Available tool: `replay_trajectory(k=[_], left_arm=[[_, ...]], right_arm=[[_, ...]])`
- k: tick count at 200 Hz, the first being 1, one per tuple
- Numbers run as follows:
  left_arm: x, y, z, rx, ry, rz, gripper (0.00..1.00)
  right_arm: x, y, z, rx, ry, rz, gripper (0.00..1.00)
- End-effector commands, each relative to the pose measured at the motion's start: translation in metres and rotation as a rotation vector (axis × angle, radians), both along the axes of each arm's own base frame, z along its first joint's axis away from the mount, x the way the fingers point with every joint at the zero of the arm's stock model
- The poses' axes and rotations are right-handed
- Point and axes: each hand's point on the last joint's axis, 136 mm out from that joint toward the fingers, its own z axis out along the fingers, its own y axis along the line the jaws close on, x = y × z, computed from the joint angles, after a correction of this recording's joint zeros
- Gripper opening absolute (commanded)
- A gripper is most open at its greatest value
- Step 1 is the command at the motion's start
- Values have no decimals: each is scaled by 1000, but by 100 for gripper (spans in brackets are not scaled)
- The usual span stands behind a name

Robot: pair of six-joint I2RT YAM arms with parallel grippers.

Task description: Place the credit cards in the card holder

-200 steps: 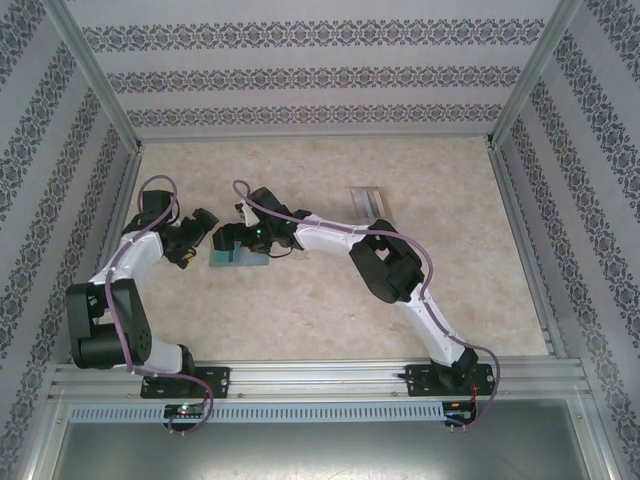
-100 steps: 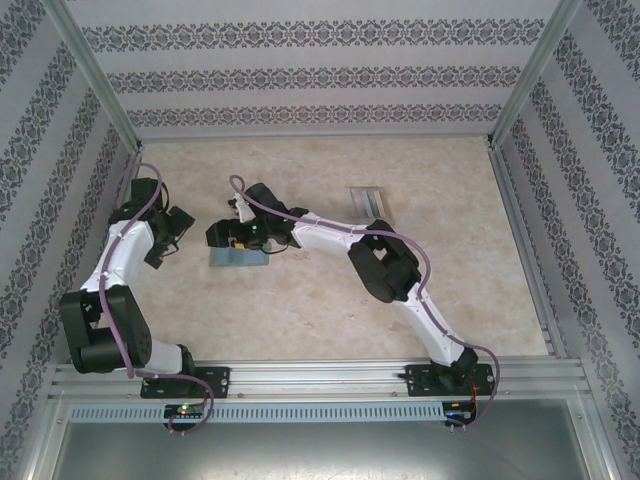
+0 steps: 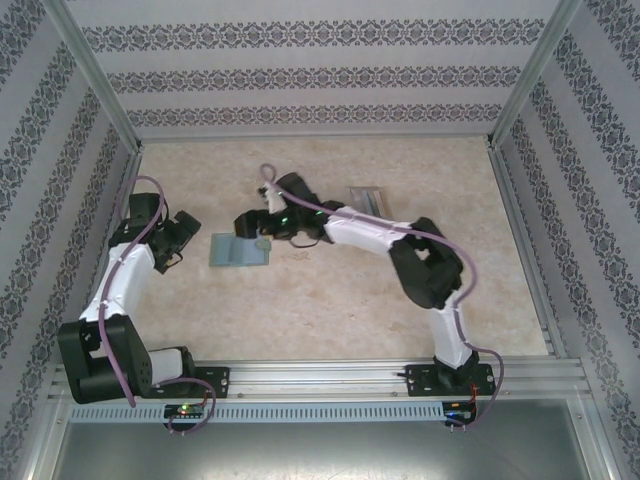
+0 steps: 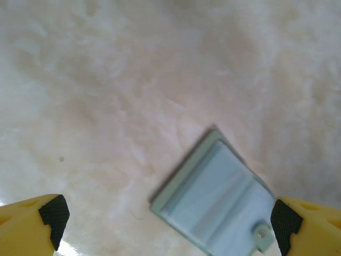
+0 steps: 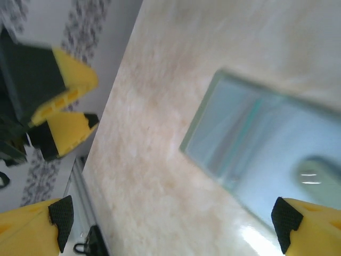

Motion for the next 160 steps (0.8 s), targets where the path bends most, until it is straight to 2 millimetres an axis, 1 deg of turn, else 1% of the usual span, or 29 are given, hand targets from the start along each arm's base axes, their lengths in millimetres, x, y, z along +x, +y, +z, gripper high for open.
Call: replay_trajectory(k=[1, 10, 21, 35, 43, 59, 66, 71, 84, 94, 102, 115, 124, 142, 160], left_arm=[[26, -25, 13, -16, -132, -162, 100], [33, -40, 11, -41, -149, -225, 100], [37, -53, 3, -53, -130, -278, 100], [41, -68, -7, -39, -92, -339, 100], [43, -74, -13, -27, -70, -364, 100], [45, -84, -24, 1, -29, -405, 100], [46, -88, -29, 16, -8, -422, 100], [46, -90, -32, 25, 6, -434, 100], [43, -90, -42, 51, 54, -446, 100], [41, -88, -49, 61, 82, -447, 99], [39, -87, -54, 65, 96, -448, 99], [37, -88, -62, 59, 108, -452, 99], [37, -91, -67, 41, 113, -462, 99], [37, -101, -79, -9, 133, -485, 99], [37, -110, -84, -38, 128, -485, 99]], right_arm=[[36, -76, 0, -160, -109, -168, 98], [46, -108, -3, -232, -121, -237, 98], [58, -150, -6, -319, -126, -325, 98], [71, -203, -3, -396, -139, -445, 98], [74, -231, 0, -428, -142, -505, 98], [79, -279, 7, -468, -144, -625, 98], [80, -299, 6, -459, -118, -681, 98], [81, -309, 5, -433, -96, -692, 98], [82, -329, 6, -329, -41, -694, 98], [80, -345, 4, -285, -8, -719, 98], [80, -356, 4, -291, -3, -735, 98], [77, -367, 2, -338, -2, -752, 98], [77, -368, 2, -343, -5, -753, 98], [79, -363, -3, -313, 20, -746, 98], [81, -357, -12, -288, 58, -736, 98]])
